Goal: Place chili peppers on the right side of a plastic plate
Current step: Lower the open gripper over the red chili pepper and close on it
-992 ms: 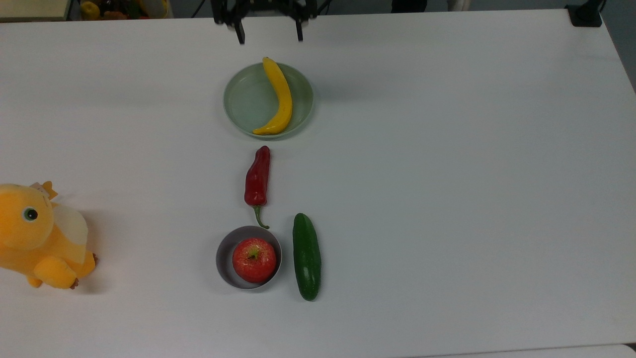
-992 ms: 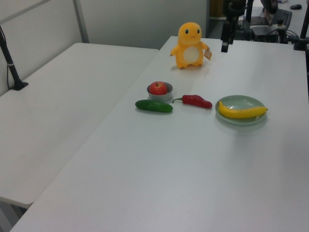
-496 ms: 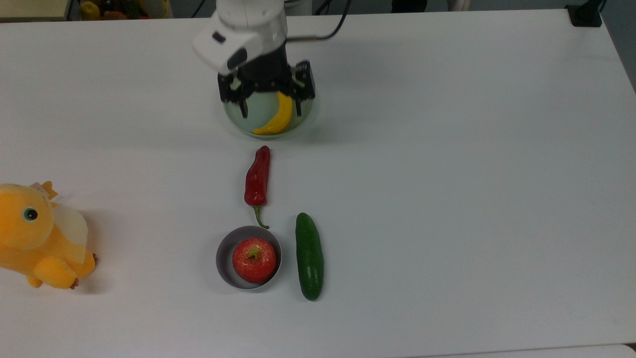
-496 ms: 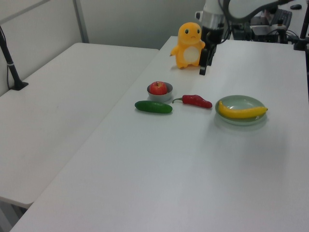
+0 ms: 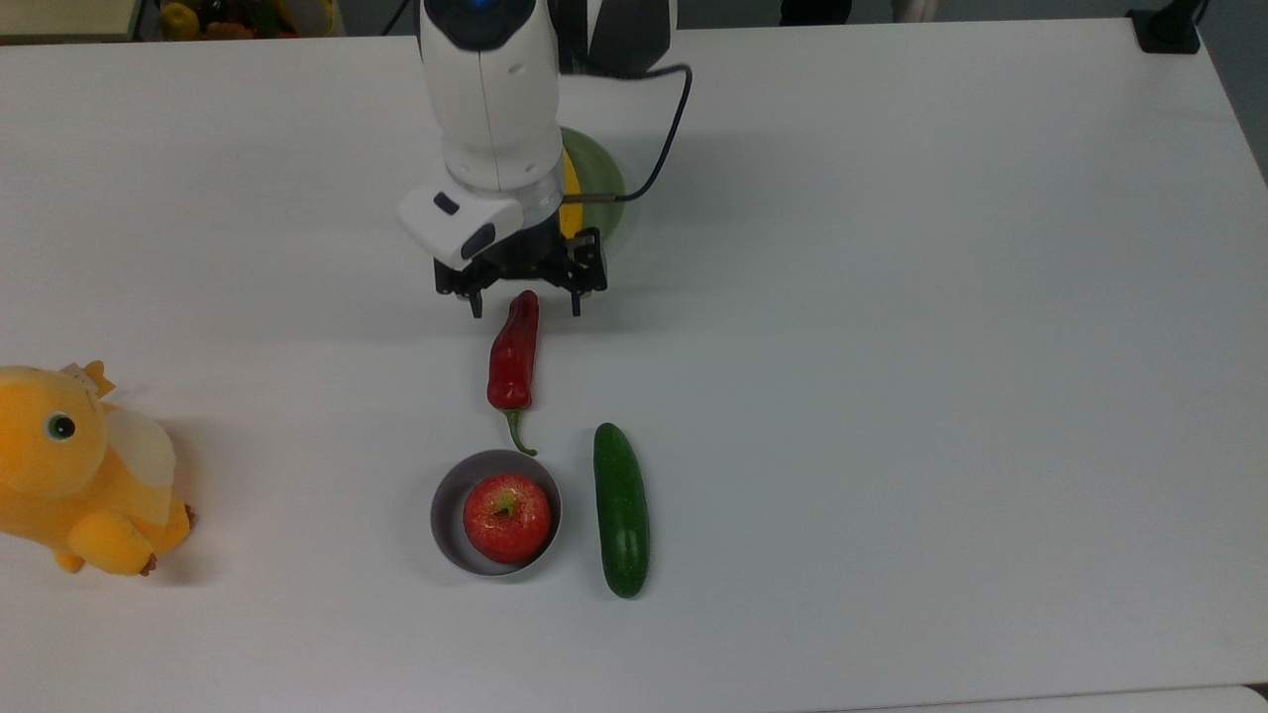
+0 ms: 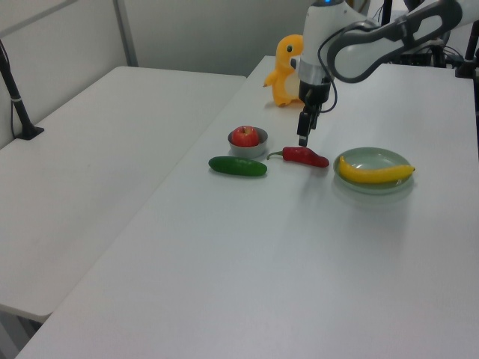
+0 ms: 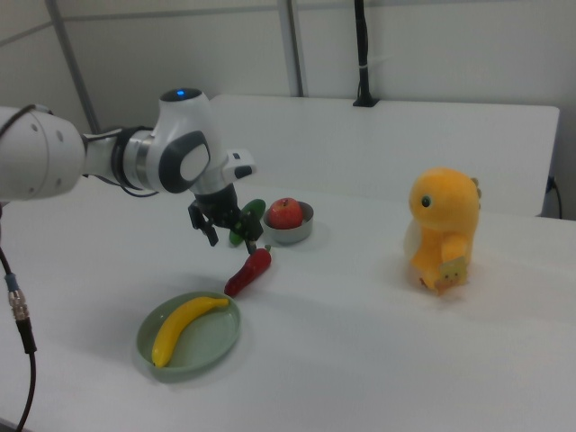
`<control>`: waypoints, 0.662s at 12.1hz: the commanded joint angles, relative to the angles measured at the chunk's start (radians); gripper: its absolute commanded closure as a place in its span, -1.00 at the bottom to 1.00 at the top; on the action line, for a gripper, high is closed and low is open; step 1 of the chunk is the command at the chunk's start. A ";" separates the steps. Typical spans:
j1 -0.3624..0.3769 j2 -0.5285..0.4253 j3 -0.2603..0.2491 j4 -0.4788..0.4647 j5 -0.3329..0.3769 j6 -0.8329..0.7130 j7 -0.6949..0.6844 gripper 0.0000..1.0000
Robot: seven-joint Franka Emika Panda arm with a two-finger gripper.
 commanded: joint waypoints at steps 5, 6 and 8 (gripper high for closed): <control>-0.001 0.077 -0.009 -0.003 -0.032 0.087 0.012 -1.00; -0.004 0.089 -0.010 -0.003 -0.033 0.095 0.012 -1.00; -0.004 0.100 -0.011 -0.003 -0.033 0.103 0.012 -1.00</control>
